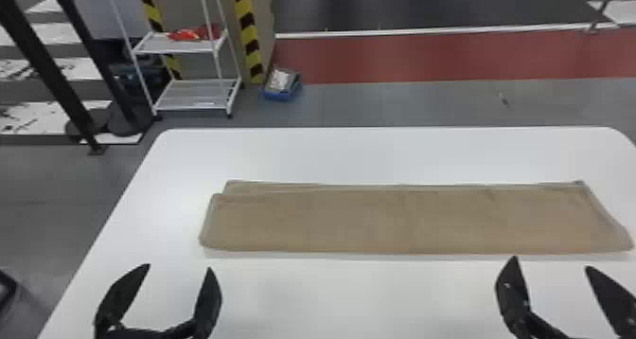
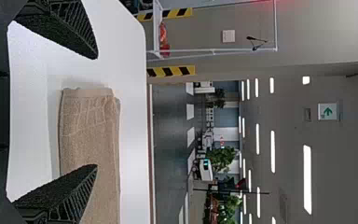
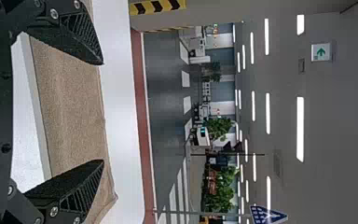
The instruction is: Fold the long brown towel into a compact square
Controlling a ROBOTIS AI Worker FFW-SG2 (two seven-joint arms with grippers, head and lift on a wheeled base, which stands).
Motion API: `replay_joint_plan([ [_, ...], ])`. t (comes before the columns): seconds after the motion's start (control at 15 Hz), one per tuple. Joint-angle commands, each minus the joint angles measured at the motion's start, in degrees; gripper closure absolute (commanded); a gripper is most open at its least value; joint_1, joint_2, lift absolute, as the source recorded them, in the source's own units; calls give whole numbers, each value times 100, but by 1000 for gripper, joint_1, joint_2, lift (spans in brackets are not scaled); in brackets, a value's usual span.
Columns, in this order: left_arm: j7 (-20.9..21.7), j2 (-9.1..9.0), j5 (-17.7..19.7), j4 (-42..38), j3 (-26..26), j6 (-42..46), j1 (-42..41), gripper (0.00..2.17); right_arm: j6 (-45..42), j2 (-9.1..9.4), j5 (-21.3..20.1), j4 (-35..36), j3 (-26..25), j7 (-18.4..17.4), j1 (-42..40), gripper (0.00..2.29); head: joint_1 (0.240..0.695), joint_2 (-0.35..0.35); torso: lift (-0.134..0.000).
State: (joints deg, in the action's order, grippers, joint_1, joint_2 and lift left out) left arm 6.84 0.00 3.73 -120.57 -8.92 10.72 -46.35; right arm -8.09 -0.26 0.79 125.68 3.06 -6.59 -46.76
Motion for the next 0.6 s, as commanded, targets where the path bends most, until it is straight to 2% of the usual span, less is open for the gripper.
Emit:
replay_joint_plan([
  [0.0, 2, -15, -4, -11, 4, 4, 3, 39, 14, 31, 0, 27, 10, -1, 0, 147, 695, 96, -122],
  [0.4, 125, -15, 66, -485, -128, -277, 12, 39, 14, 31, -26, 115, 177, 26, -44, 147, 695, 99, -122],
  [0.47, 221, -15, 137, -600, -225, -523, 3, 39, 14, 31, -35, 141, 265, 26, -53, 147, 695, 108, -122],
  [0.53, 415, -15, 374, -723, -392, -822, 12, 39, 14, 31, -44, 176, 362, 26, -62, 147, 695, 116, -122],
])
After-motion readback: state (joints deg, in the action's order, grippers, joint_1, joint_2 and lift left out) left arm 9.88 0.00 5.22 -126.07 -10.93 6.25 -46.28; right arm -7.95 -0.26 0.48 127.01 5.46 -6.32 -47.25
